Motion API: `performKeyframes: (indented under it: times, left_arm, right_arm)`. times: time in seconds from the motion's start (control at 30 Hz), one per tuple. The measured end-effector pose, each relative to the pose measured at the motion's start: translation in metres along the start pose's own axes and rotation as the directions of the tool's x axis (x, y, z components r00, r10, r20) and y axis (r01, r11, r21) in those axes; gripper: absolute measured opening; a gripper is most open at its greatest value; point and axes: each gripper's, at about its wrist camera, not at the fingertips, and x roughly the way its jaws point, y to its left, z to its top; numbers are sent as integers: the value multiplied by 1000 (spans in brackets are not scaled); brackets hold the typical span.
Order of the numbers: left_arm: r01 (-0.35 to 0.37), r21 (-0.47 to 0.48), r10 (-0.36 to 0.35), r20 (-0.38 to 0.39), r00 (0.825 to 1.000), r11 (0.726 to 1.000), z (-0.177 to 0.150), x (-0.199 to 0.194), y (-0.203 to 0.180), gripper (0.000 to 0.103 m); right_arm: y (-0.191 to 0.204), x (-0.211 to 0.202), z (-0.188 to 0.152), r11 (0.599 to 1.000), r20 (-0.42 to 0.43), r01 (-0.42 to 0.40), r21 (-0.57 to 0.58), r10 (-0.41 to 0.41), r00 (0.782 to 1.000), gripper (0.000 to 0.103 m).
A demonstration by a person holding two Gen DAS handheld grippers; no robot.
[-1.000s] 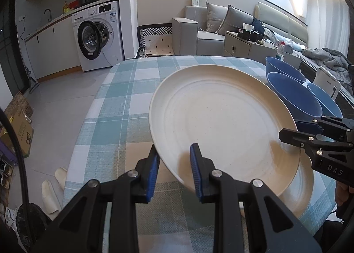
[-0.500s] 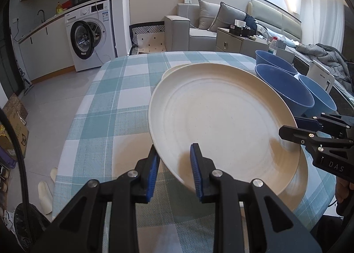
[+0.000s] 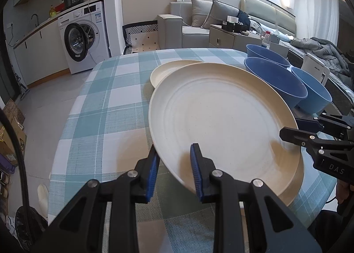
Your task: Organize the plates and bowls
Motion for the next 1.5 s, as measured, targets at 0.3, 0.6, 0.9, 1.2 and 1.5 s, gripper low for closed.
performKeyframes:
  times: [0.3,0.6,0.9,1.2,1.5]
  left_arm:
    - [14,33,-13,-16,1000,999,-3,2,-10,26]
    - [28,65,-26,-40,999,997,-6,4,-19,26]
    - [28,82,-23,-57,998,996,-9,8,-24,27]
    - [23,91,-16,-76,997,996,-17,9,-26,28]
    - [29,118,-18,-90,996,993,-20,10,-33,28]
  right_arm:
    - [-3,-4,-12,1000,-13,14,10,-14,1000,31]
    - [-8,-4,-18,999,-31,26,21,-25,999,31]
    - [-11,-3,-26,999,-50,32,22,-31,998,31]
    - [-10,-2,-30,1000,-66,26,2,-26,998,31]
    - [-12,-7,-36,999,-71,46,-2,-46,996,31]
